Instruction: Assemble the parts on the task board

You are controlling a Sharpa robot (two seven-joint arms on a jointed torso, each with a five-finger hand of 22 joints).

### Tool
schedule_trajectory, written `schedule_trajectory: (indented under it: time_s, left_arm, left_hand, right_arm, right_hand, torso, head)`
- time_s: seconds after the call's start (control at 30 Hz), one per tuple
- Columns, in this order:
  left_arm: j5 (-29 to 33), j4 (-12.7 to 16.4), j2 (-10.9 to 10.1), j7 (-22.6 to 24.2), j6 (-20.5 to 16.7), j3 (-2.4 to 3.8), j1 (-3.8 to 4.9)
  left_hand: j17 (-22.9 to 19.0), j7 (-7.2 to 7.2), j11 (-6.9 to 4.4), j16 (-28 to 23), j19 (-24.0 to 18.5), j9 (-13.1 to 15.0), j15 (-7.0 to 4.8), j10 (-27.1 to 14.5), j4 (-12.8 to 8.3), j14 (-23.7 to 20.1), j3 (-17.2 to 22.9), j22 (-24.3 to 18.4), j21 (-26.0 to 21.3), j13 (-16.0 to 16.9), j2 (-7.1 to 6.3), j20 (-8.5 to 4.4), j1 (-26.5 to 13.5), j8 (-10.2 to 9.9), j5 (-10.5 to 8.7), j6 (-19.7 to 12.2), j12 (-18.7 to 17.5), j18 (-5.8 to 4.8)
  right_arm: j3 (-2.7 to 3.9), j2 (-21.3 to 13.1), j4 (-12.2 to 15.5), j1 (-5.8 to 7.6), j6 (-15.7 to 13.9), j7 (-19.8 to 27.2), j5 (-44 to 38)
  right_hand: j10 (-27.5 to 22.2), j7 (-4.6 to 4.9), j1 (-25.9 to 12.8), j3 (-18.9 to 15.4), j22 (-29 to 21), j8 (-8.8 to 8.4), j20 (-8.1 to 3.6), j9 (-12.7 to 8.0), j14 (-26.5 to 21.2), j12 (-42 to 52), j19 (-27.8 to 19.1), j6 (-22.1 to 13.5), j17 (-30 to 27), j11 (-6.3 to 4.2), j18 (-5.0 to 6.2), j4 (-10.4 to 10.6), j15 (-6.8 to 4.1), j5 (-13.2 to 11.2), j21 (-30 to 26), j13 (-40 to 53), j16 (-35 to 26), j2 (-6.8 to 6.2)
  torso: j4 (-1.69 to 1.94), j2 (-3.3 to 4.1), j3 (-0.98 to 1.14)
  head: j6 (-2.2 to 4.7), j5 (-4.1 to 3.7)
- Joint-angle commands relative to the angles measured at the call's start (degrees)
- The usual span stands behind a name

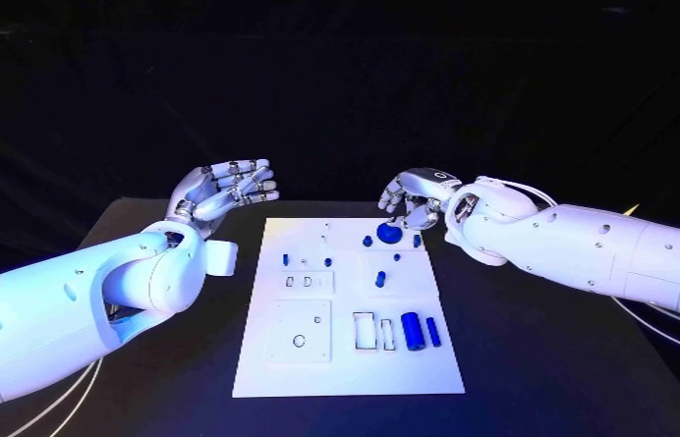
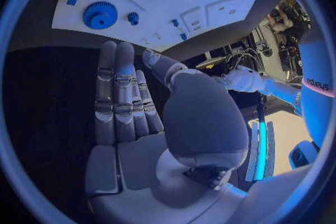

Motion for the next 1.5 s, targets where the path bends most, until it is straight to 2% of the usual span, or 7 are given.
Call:
schedule_trajectory:
  time_s: [0.03,0.13,0.2,0.43,0.9,1.0,1.5]
  left_arm:
    - [-0.1,1.5,-0.4,-0.1,0.6,0.06,0.24]
    - [-0.1,2.3,-0.8,-0.2,0.9,0.06,0.29]
    - [-0.1,2.7,-1.0,-0.2,1.0,0.06,0.31]
    - [-0.1,3.5,-1.2,-0.4,1.3,0.07,0.35]
    - [-0.1,4.2,-1.3,-0.6,1.5,0.08,0.42]
    - [-0.1,4.4,-1.4,-0.6,1.5,0.09,0.47]
    - [-0.1,4.4,-1.4,-0.6,1.6,0.12,0.52]
  left_hand:
    - [1.1,1.57,-0.42,0.9,1.8,1.0,-0.38,1.3,-0.3,0.2,3.6,1.2,0.9,0.9,-0.86,-0.18,-0.4,1.0,0.39,0.5,-0.1,0.35]
    - [1.1,1.56,-0.42,0.9,1.9,1.0,-0.39,1.3,-0.4,0.2,3.6,1.3,1.0,0.9,-0.92,-0.23,-0.4,1.0,0.38,0.5,-0.1,0.34]
    - [1.2,1.56,-0.43,0.9,2.0,1.0,-0.4,1.3,-0.4,0.2,3.7,1.3,1.1,0.9,-0.94,-0.26,-0.4,1.0,0.38,0.5,-0.1,0.34]
    - [1.3,1.59,-0.41,0.8,2.2,1.0,-0.39,1.3,-0.4,0.1,3.7,1.4,1.3,0.8,-1.03,-0.32,-0.4,1.0,0.37,0.5,-0.2,0.32]
    - [1.4,1.7,-0.33,0.7,2.4,1.0,-0.36,1.2,-0.5,-0.1,3.8,1.4,1.4,0.8,-1.14,-0.37,-0.5,0.9,0.36,0.3,-0.4,0.28]
    - [1.4,1.73,-0.31,0.7,2.4,1.0,-0.34,1.1,-0.5,-0.1,3.8,1.5,1.5,0.8,-1.16,-0.37,-0.5,0.9,0.36,0.3,-0.4,0.26]
    - [1.5,1.8,-0.26,0.6,2.5,1.0,-0.32,1.0,-0.6,-0.2,3.9,1.5,1.6,0.8,-1.2,-0.39,-0.6,0.8,0.36,0.2,-0.4,0.24]
  right_arm:
    - [0.06,0.4,0.0,0.08,1.0,-1.0,-2.1]
    - [0.07,1.0,-0.4,0.09,1.8,-1.6,-3.3]
    - [0.07,1.3,-0.5,0.09,2.4,-1.9,-3.8]
    - [0.07,2.5,-1.4,0.01,4.1,-2.5,-4.6]
    - [0.06,4.3,-4.5,-0.71,6.8,-2.9,-5.5]
    - [0.06,4.5,-4.8,-0.79,7.1,-2.9,-5.6]
    - [0.06,5.3,-6.4,-1.32,7.2,-2.5,-5.3]
  right_hand:
    - [-0.9,-0.27,-0.8,0.7,5.9,-0.7,0.17,1.4,2.0,0.2,2.0,-0.1,13.0,-0.79,-0.63,0.9,-0.19,0.7,6.6,1.3,14.6,-2.03]
    - [-2.1,-0.1,-1.0,1.6,23.6,-1.12,0.35,2.5,1.8,0.2,4.2,-0.3,25.5,-0.69,-2.56,1.7,0.22,0.6,22.6,1.8,27.8,-2.64]
    - [-2.8,-0.17,-0.9,1.6,30.3,-1.31,0.5,3.0,2.2,0.2,5.0,-0.5,30.3,-0.54,-3.29,2.1,0.38,0.6,28.6,2.1,32.8,-2.78]
    - [-3.7,-0.11,-0.5,1.4,40.1,-1.62,1.06,3.9,2.5,0.2,5.8,-1.0,36.1,-0.42,-4.44,2.6,0.44,0.6,37.3,2.5,39.1,-2.9]
    - [-4.0,-0.1,-0.2,1.4,47.4,-1.88,1.48,4.7,2.8,0.3,6.5,-1.3,38.8,-0.35,-5.3,3.1,0.58,0.6,43.5,2.9,42.3,-2.77]
    - [-4.0,-0.08,-0.2,1.4,48.0,-1.87,1.51,4.8,2.8,0.3,6.6,-1.3,39.0,-0.34,-5.37,3.2,0.6,0.6,44.0,2.9,42.6,-2.76]
    - [-2.5,0.07,-0.4,2.7,50.9,-1.37,1.69,5.6,2.8,0.4,6.7,-0.3,40.0,-0.35,-5.69,3.9,0.65,0.7,46.6,3.3,44.0,-2.13]
  torso:
    - [0.71,1.02,-0.39]
    - [0.99,1.49,-0.48]
    - [1.16,1.75,-0.59]
    - [1.58,2.51,-0.83]
    - [2.44,3.42,-1.03]
    - [2.39,3.71,-1.11]
    - [2.84,4.19,-1.22]
  head:
    - [0.17,-0.58]
    - [0.13,-0.77]
    - [0.13,-0.92]
    - [0.25,-1.41]
    - [0.13,-1.95]
    - [0.42,-1.86]
    - [0.11,-2.07]
